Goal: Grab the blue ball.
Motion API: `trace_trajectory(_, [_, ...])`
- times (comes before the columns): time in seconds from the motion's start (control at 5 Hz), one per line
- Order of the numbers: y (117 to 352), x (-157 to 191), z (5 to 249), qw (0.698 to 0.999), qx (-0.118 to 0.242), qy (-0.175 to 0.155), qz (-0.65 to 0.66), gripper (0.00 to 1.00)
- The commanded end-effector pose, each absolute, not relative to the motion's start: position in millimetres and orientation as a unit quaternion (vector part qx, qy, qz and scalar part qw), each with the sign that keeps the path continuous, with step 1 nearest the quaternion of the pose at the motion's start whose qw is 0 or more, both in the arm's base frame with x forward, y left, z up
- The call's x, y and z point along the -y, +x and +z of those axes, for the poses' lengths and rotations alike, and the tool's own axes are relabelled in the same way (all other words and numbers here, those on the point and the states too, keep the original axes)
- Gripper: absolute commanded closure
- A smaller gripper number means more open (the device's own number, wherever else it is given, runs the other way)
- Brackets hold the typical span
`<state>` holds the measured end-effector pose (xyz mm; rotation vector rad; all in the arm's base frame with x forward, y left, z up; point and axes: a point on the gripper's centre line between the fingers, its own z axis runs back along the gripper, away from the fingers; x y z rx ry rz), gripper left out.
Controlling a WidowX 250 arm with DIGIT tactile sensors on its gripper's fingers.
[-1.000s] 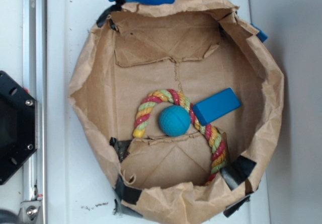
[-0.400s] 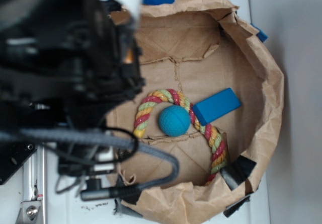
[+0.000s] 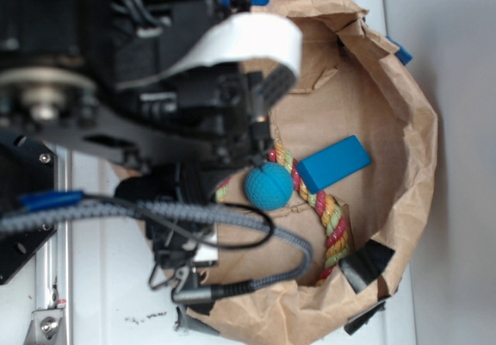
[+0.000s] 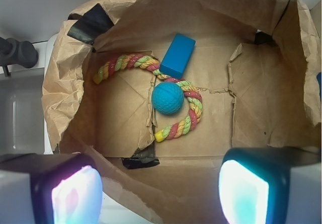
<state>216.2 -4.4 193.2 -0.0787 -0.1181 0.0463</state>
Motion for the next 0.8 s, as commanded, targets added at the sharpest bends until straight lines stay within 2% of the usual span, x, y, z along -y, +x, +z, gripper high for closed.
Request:
trace_trajectory(0.0, [218.6, 7.2, 201.3, 0.996, 0.075, -0.040, 0.012, 0.00])
trace_trajectory(0.4, [218.6, 7.2, 201.3, 0.996, 0.075, -0.040, 0.012, 0.00])
trace_trajectory(0.6, [238.4, 8.2, 171.0, 0.997, 0.073, -0.009, 0.033, 0.00])
